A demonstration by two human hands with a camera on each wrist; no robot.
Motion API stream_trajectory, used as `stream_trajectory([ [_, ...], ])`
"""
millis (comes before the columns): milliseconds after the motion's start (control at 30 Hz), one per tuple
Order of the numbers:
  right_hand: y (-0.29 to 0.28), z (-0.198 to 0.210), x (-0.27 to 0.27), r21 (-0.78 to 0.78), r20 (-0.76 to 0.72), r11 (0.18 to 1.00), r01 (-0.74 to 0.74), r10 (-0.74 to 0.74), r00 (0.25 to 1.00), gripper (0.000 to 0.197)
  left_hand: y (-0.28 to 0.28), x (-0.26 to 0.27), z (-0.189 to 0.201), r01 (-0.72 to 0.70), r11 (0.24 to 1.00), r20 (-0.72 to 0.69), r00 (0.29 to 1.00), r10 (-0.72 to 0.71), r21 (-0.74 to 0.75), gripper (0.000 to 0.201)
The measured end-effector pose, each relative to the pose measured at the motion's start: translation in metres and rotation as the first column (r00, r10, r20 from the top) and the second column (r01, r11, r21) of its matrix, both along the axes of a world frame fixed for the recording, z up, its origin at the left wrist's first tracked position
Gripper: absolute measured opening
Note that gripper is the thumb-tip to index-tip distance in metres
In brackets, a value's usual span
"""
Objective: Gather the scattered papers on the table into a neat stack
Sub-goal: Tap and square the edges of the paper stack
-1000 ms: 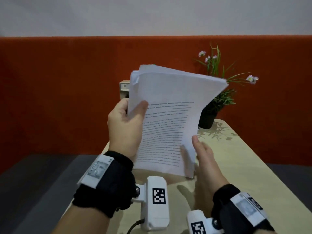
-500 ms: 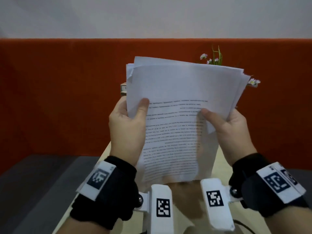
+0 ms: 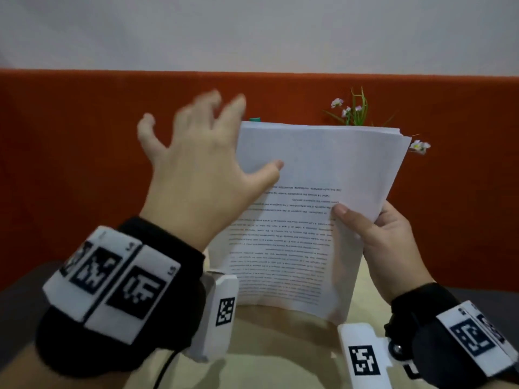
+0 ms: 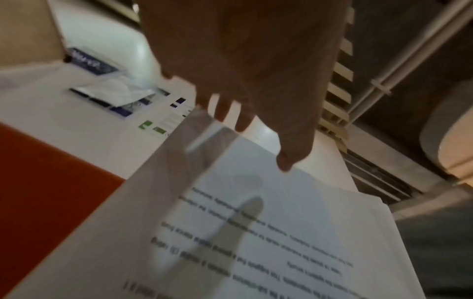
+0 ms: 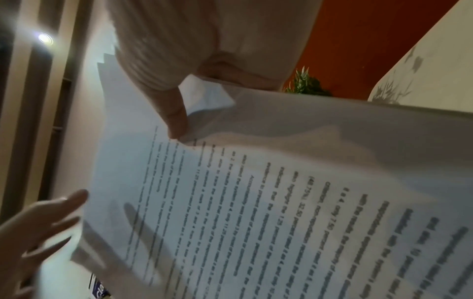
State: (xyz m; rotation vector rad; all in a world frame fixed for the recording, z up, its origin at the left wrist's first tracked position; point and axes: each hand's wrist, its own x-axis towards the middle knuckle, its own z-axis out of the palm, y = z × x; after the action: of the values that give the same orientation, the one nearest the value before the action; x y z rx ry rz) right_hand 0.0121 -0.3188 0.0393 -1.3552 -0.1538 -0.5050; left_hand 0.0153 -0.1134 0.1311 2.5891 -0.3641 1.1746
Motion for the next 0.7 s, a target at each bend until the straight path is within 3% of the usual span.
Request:
stream_trajectory([
  [67, 0.001, 0.000, -0.001, 0.009, -0.002, 1.000, -0.009, 0.009, 1.000, 0.041, 0.001, 0.000, 0.008, -0.003, 0.998, 0.025, 1.000, 0.001, 0.064, 0.085],
  [133, 0.000, 0.000, -0.002, 0.012, -0.004, 1.000, -0.012, 0.012, 1.000, 0.043, -0.003, 0.000, 0.016, 0.006, 0.982, -0.041, 0.999, 0.001, 0.190, 0.080],
  [300, 0.001, 0.003, -0.002, 0.013, -0.009, 0.999, -0.041, 0.041, 0.999, 0.044, -0.017, -0.001, 0.022, 0.064, 0.943, -0.128, 0.991, -0.023, 0.328, 0.080],
  [367, 0.001, 0.003, -0.002, 0.010, -0.014, 0.999, -0.033, 0.033, 0.999, 0.042, -0.024, -0.001, 0.025, 0.121, 0.929, -0.159, 0.985, -0.068, 0.351, 0.077],
  [433, 0.002, 0.004, -0.003, 0.004, -0.009, 0.999, -0.045, 0.045, 0.999, 0.038, -0.035, -0.001, 0.032, 0.178, 0.918, -0.101, 0.983, -0.152, 0.355, 0.081],
  [500, 0.004, 0.005, -0.003, -0.023, -0.011, 0.998, -0.052, 0.052, 0.999, 0.035, -0.047, 0.000, 0.040, 0.261, 0.891, -0.199, 0.960, -0.198, 0.372, 0.068],
  [567, 0.004, 0.004, -0.004, -0.050, -0.023, 0.999, -0.019, 0.018, 1.000, 0.031, -0.053, 0.004, 0.045, 0.351, 0.892, -0.351, 0.904, -0.244, 0.284, 0.016],
  [633, -0.002, -0.003, -0.005, -0.118, -0.051, 0.986, 0.118, -0.125, 0.991, 0.036, -0.047, 0.014, 0.049, 0.387, 0.904, -0.339, 0.888, -0.312, 0.181, 0.024],
  [700, -0.016, -0.016, -0.004, -0.142, -0.160, 0.940, 0.309, -0.330, 0.930, 0.065, -0.027, 0.022, 0.050, 0.385, 0.920, -0.186, 0.912, -0.366, 0.076, 0.018],
])
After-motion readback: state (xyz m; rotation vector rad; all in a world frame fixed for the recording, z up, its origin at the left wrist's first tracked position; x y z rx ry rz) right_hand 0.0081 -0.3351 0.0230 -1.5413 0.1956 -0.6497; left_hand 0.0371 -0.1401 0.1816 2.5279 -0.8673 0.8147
